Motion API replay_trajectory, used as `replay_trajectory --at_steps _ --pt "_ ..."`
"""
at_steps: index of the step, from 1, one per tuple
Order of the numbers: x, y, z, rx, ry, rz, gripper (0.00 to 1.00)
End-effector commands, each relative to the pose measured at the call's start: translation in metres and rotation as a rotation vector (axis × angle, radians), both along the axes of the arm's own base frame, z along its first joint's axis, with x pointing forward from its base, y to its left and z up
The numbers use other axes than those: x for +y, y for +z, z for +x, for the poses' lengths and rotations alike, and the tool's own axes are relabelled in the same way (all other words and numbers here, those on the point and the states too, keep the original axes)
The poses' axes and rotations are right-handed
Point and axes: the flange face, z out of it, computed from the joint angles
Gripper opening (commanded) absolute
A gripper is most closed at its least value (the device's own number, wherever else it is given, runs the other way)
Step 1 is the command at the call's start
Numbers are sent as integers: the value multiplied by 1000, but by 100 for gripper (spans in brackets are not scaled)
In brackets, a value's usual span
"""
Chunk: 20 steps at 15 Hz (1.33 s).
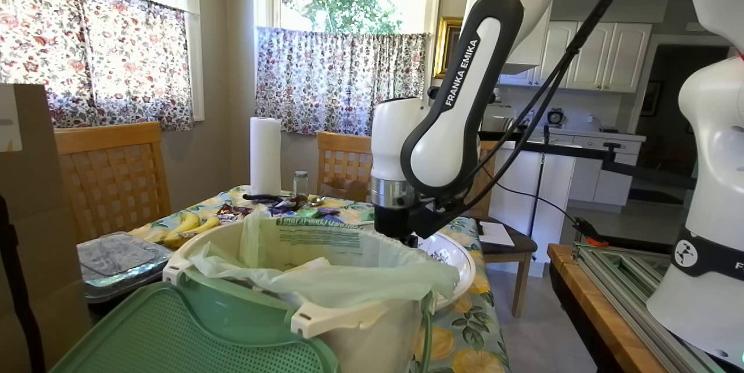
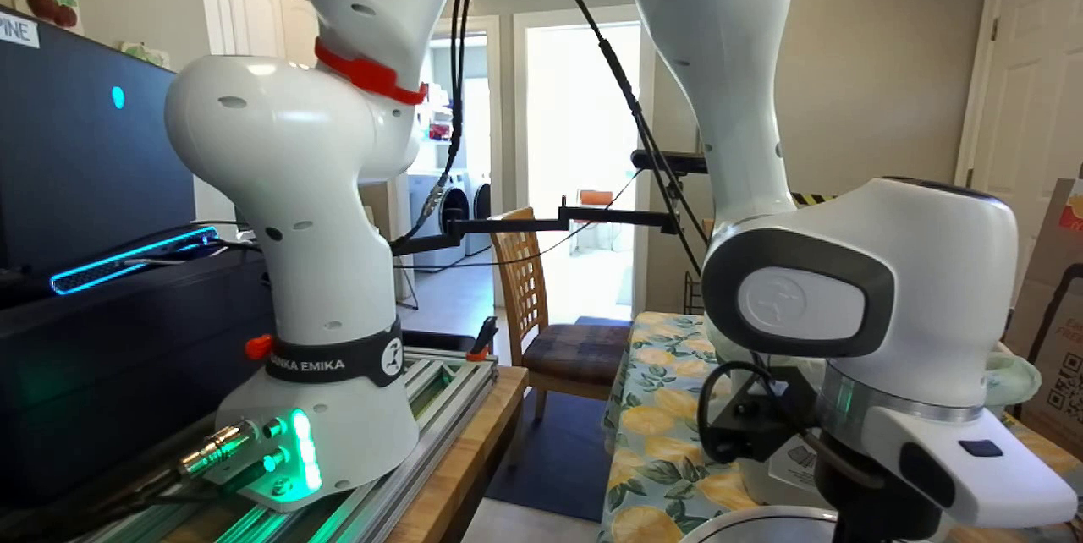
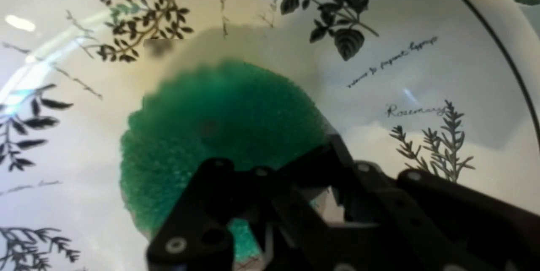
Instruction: Stir in the bowl, then remove the sponge from the bowl
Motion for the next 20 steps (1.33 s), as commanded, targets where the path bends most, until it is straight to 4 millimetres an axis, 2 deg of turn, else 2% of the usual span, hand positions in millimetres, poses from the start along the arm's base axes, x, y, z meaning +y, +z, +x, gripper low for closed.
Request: replay_trajectory --at_steps 1,3,4,5,6,14,16,20 --pt "-6 -3 2 24 19 4 1" --pt "-6 2 2 18 21 1 1" --pt "-5 6 2 16 23 -4 28" --pt "-5 10 2 23 33 -21 29" --pt "-5 14 1 33 49 -39 33" --pt "-4 21 -2 112 175 -164 94" --pt "-3 21 -3 117 183 -177 100" --pt "-2 21 -4 118 191 -182 100"
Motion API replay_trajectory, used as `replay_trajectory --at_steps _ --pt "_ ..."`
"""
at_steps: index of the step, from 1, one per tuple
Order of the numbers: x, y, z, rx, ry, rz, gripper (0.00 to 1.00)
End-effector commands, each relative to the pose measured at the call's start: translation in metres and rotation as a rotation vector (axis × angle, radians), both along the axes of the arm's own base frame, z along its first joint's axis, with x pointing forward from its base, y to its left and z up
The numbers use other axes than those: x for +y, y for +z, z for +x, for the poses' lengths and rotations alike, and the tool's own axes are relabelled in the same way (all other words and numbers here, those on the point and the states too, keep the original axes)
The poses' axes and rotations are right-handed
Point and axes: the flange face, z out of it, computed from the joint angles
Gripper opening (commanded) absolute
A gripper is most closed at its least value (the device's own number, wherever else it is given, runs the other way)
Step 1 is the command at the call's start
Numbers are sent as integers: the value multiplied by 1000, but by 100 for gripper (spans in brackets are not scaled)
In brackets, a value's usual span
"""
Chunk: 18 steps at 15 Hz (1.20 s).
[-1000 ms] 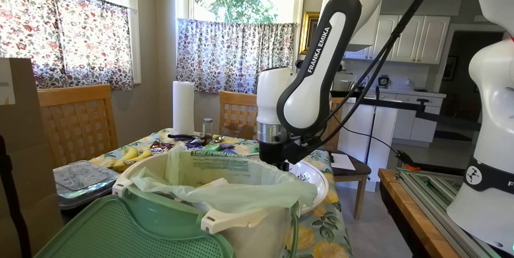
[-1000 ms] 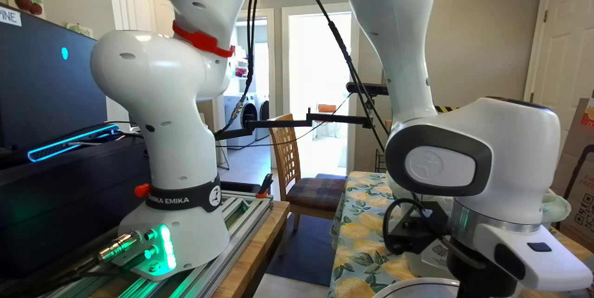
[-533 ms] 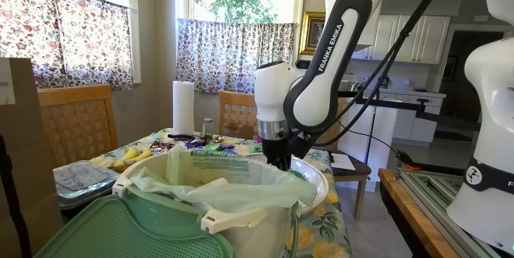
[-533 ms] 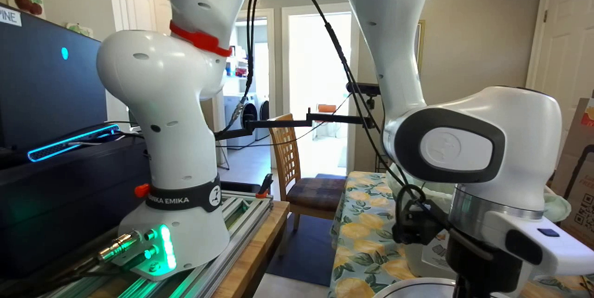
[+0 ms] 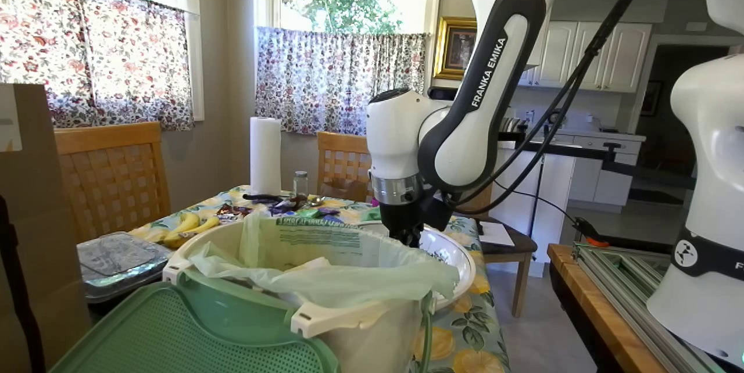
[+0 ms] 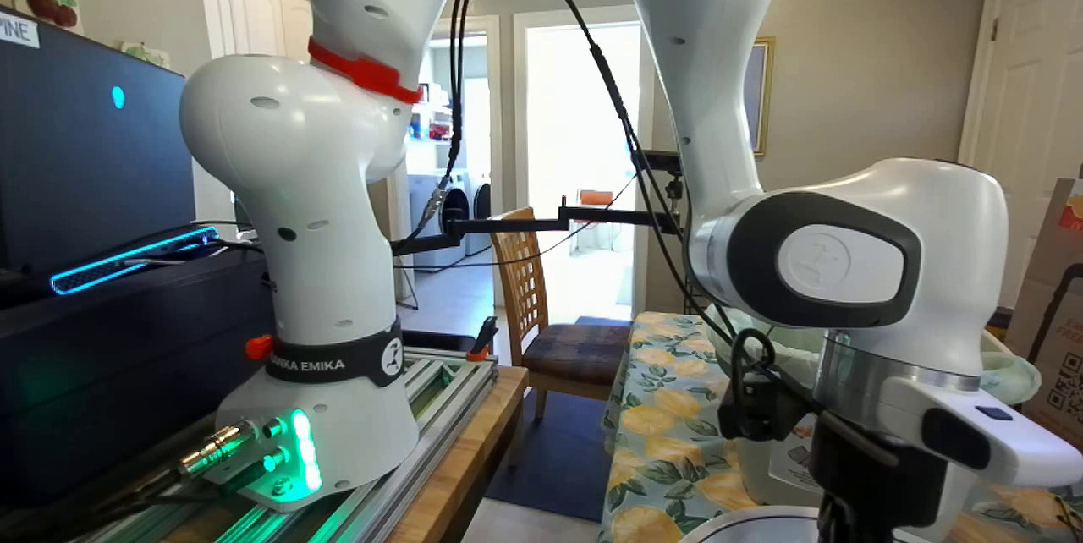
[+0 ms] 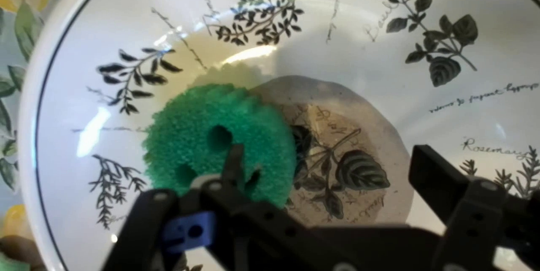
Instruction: Stir in the bowl, then remove the sponge from the bowl
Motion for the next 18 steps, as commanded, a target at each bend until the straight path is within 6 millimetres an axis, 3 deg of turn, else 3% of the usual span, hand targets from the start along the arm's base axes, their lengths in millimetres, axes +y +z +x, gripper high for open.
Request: replay_trajectory --at_steps 1,9,18 --pt "2 8 0 1 -10 -17 100" --pt "-11 13 -5 -7 -35 -143 100" --pt "-14 10 -10 -19 -51 -170 100"
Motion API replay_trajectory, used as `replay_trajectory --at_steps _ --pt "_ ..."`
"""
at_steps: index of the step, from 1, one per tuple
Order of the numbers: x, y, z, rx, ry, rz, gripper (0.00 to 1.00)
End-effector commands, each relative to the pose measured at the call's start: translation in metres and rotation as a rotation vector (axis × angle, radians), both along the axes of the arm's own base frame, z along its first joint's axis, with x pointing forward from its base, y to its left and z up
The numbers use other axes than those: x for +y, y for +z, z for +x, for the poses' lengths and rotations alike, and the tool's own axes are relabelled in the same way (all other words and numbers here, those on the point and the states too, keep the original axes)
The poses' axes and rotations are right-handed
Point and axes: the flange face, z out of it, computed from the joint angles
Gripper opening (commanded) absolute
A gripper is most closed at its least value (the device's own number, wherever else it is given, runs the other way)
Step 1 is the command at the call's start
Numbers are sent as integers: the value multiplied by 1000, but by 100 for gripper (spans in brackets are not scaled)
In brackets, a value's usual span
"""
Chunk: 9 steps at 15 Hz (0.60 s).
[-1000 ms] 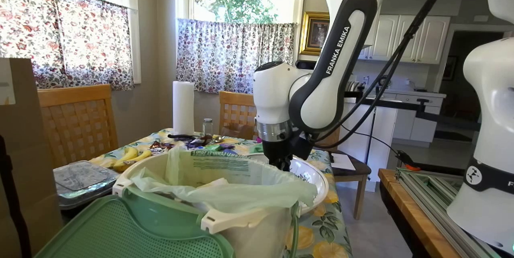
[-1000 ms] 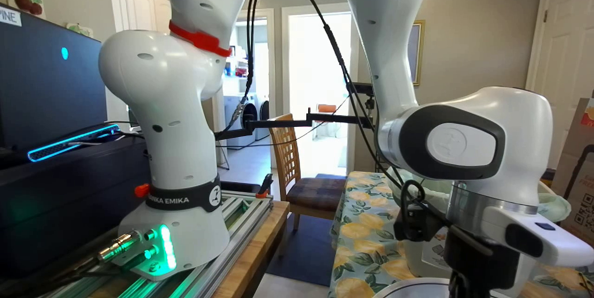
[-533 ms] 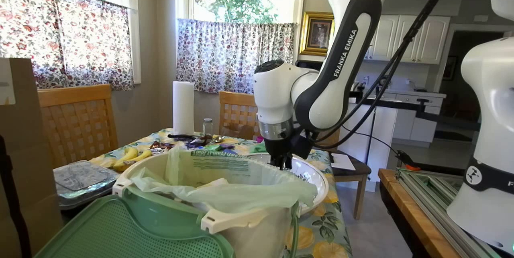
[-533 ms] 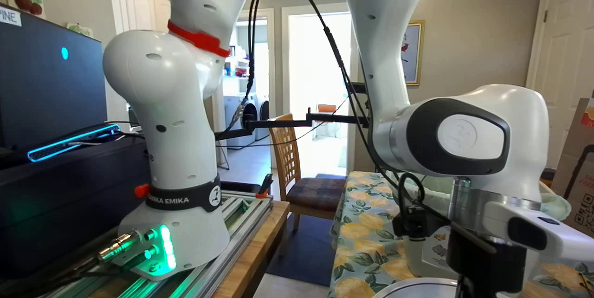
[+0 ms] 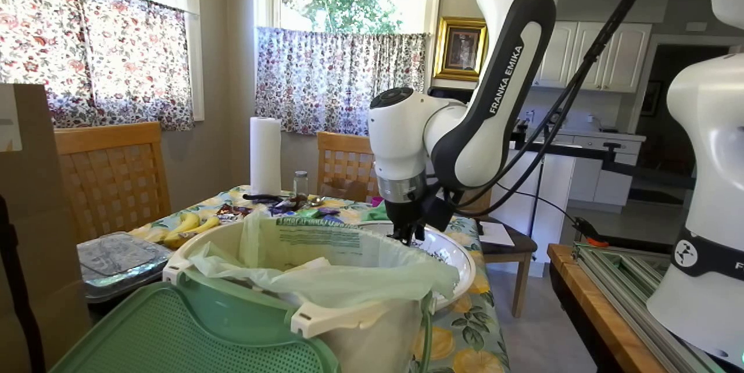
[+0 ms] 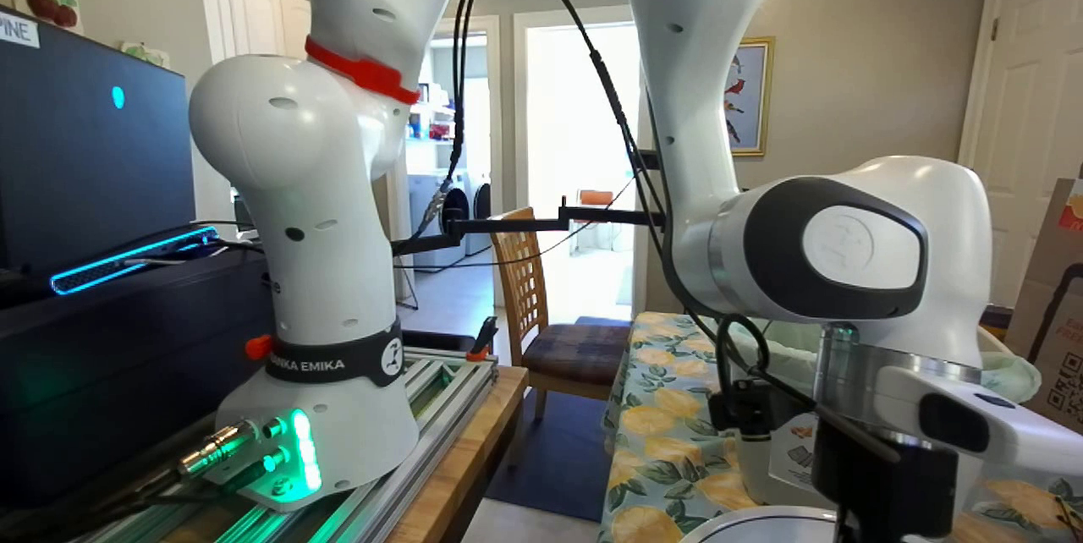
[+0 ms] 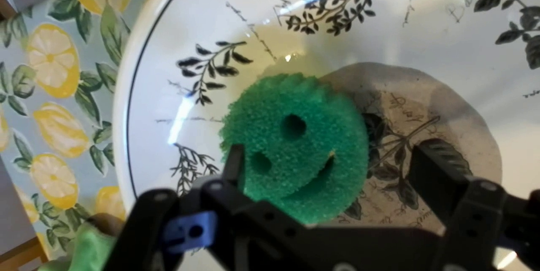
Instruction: Stir in the bowl, then remove the sponge from the bowl
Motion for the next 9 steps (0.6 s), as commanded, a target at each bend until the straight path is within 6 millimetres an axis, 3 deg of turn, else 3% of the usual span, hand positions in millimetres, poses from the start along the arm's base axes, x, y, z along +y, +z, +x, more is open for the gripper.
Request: replay_trajectory --at_steps 1,9 --pt "2 5 -5 -4 -7 -16 100" --pt "1 1 -6 0 -6 -25 100"
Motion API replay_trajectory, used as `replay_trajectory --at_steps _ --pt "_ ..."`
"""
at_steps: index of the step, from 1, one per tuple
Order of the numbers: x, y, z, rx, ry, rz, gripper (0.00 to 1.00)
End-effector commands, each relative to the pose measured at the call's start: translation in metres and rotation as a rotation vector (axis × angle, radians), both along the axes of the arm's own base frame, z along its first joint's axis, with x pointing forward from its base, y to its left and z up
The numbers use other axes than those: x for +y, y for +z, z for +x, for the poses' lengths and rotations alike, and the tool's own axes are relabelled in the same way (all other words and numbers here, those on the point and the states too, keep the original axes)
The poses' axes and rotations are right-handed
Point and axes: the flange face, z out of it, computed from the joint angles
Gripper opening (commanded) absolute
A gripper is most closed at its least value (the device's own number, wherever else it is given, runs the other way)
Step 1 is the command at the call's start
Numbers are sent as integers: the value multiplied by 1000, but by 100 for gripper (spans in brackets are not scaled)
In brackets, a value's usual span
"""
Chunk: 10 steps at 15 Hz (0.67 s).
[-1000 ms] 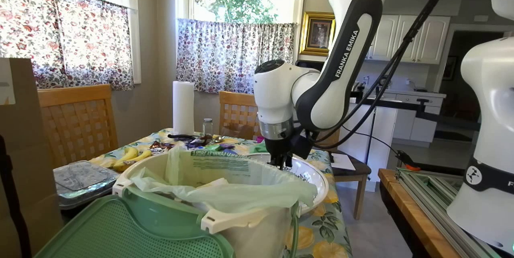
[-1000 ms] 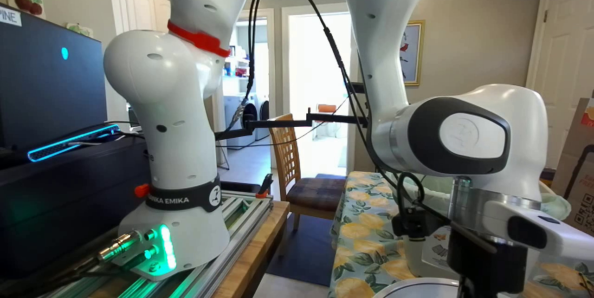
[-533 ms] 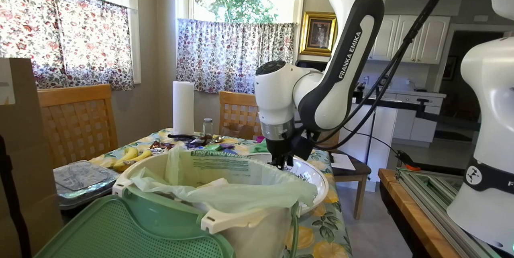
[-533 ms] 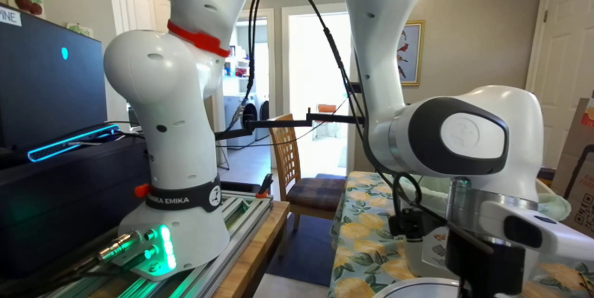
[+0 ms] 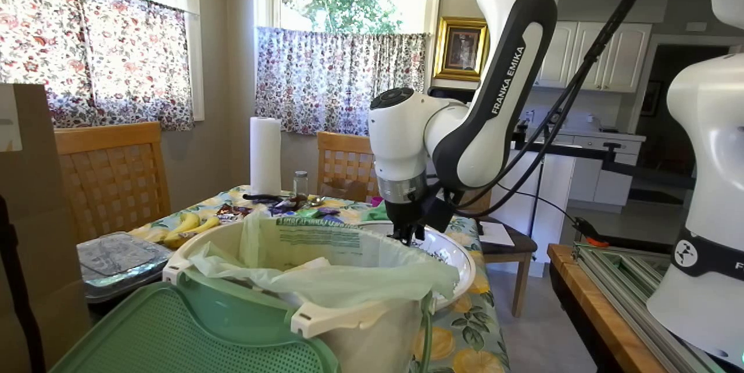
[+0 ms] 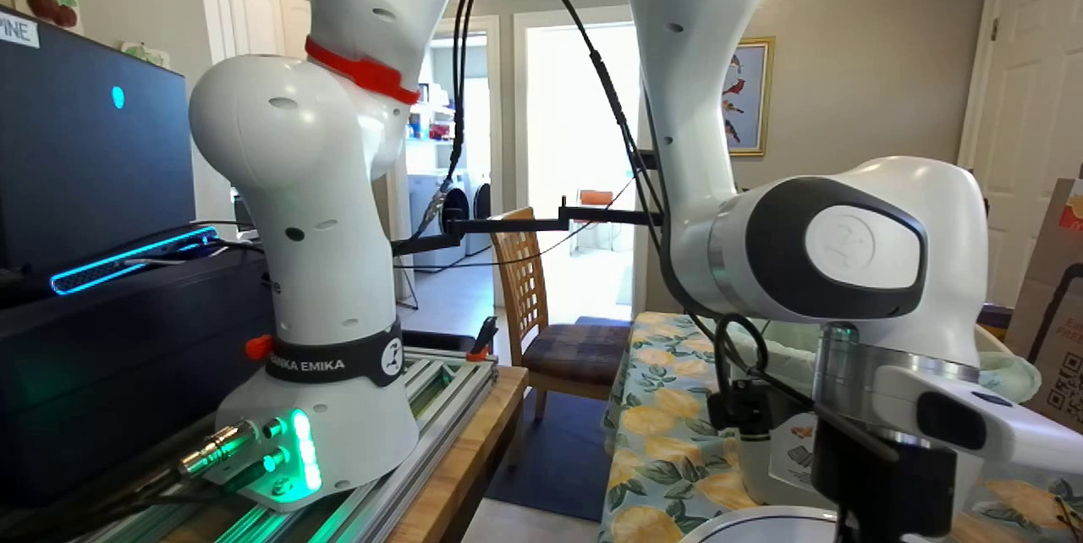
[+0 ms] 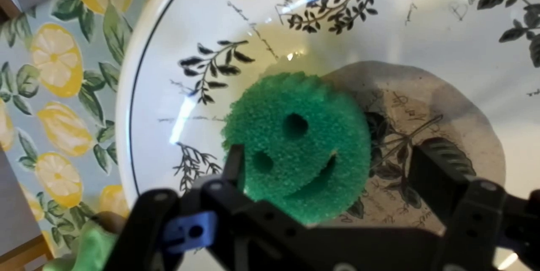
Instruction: Stir in the bowl, then remove the sponge from the bowl
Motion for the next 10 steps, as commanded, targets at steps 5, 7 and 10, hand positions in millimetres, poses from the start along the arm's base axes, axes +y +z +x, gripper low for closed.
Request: replay_trajectory --at_steps 5,7,10 --pt "-9 -9 -17 11 -5 -35 100" --pt "-13 -10 -20 -17 6 -49 100" --pt "-20 -9 -22 -107 11 -47 100"
